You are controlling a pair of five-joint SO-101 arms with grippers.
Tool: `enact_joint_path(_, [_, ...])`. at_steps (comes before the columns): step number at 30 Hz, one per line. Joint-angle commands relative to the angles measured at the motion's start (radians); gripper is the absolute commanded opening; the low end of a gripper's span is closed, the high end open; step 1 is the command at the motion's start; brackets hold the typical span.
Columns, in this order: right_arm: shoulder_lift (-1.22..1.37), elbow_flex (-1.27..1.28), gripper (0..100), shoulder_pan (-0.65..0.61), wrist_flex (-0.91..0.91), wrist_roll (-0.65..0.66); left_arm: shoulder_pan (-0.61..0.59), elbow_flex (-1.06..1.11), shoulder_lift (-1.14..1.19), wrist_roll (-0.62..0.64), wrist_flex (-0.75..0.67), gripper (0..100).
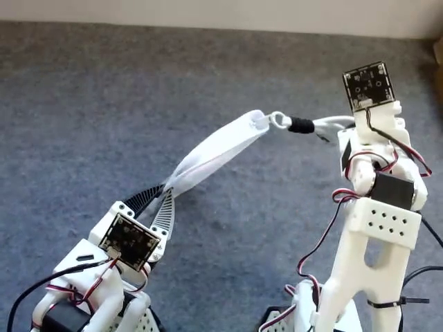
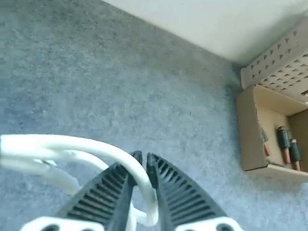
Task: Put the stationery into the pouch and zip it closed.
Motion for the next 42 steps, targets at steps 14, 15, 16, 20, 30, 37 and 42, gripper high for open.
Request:
enact_joint_path(14, [-0.371,-0.085,23.2,-0.186,0.412,-0.193,-0.025,-0.001,-0.001,0.034,-0.014,1])
enact_joint_path(15, [-0.401,-0.085,23.2,-0.226,0.441,-0.195,-0.025,-0.001,-0.001,0.034,-0.014,1])
enact_joint_path(16, [-0.426,-0.085,23.2,-0.266,0.467,-0.196,-0.025,-0.001,-0.001,0.035,-0.014,1])
enact_joint_path(20, [-0.469,-0.085,23.1,-0.41,0.535,-0.215,-0.025,-0.001,-0.001,0.043,-0.015,1])
enact_joint_path(30, [-0.476,0.079,23.1,-0.711,0.487,-0.377,-0.025,-0.002,0.076,0.049,-0.089,1])
enact_joint_path(37, [-0.478,0.168,23.1,-0.604,0.36,-0.454,-0.022,-0.022,0.263,0.049,-0.187,1])
enact_joint_path(42, [-0.478,0.189,23.1,-0.42,0.292,-0.535,-0.016,-0.061,0.398,0.051,-0.261,1])
